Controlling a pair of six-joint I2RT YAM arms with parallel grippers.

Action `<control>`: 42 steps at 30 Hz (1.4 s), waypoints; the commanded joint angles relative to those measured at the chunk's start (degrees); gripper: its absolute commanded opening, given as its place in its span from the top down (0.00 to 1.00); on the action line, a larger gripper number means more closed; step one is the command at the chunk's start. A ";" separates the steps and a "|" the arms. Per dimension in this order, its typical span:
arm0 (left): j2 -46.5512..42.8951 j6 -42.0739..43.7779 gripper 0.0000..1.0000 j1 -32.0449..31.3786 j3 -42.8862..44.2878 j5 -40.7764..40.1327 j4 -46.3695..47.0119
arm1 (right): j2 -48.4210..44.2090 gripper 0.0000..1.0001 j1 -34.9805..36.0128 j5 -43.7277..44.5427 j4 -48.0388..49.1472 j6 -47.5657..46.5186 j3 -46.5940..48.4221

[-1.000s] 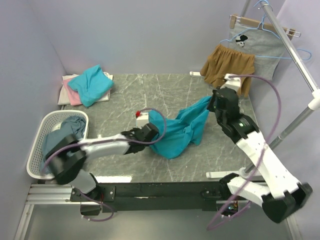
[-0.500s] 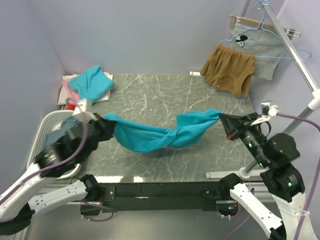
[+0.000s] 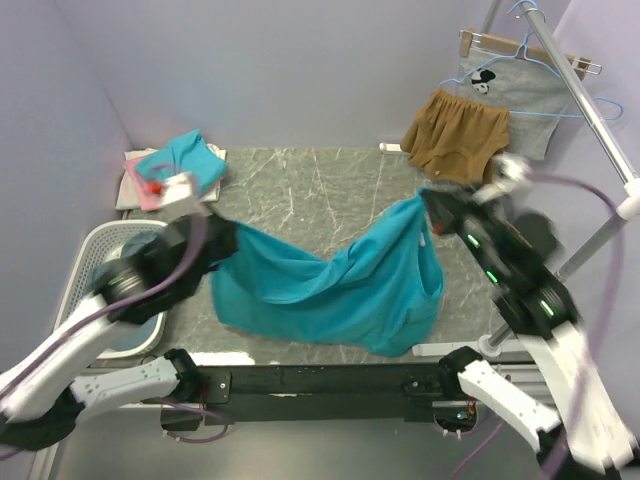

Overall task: Fold and stack the t-shirts
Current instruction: Flatten out the tshirt

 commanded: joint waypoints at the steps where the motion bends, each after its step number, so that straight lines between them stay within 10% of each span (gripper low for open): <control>1: 15.26 0.27 0.87 4.64 -6.41 7.17 8.24 | 18.01 1.00 -0.38 9.61 3.65 2.25 -3.43; 6: 29.33 1.23 0.98 17.56 -14.16 16.76 22.74 | 35.30 1.00 -1.26 19.53 6.29 3.83 -1.42; 12: 49.11 4.65 0.90 27.06 -3.04 18.01 23.38 | 46.24 1.00 -4.34 25.86 5.49 6.29 3.60; 15: 54.21 7.28 0.62 29.52 1.37 18.96 27.66 | 48.52 0.95 -6.09 25.80 9.53 6.65 3.43; 16: 55.44 7.82 0.22 30.66 2.95 19.49 27.59 | 49.84 0.81 -6.53 25.53 9.11 5.43 4.21; 17: 57.54 8.17 0.18 31.02 4.54 19.41 26.98 | 52.72 0.51 -6.97 26.14 7.80 5.24 6.83; 20: 57.66 9.14 0.07 31.11 6.14 19.32 26.27 | 55.99 0.38 -7.59 27.90 4.19 4.01 9.66; 34: 29.90 -5.15 0.07 27.69 -24.70 28.82 28.81 | 46.52 0.36 -7.85 12.17 3.66 3.66 0.97; 42: 30.23 -15.37 0.08 27.42 -33.32 27.50 39.52 | 44.58 0.36 -7.85 12.08 2.52 2.25 0.17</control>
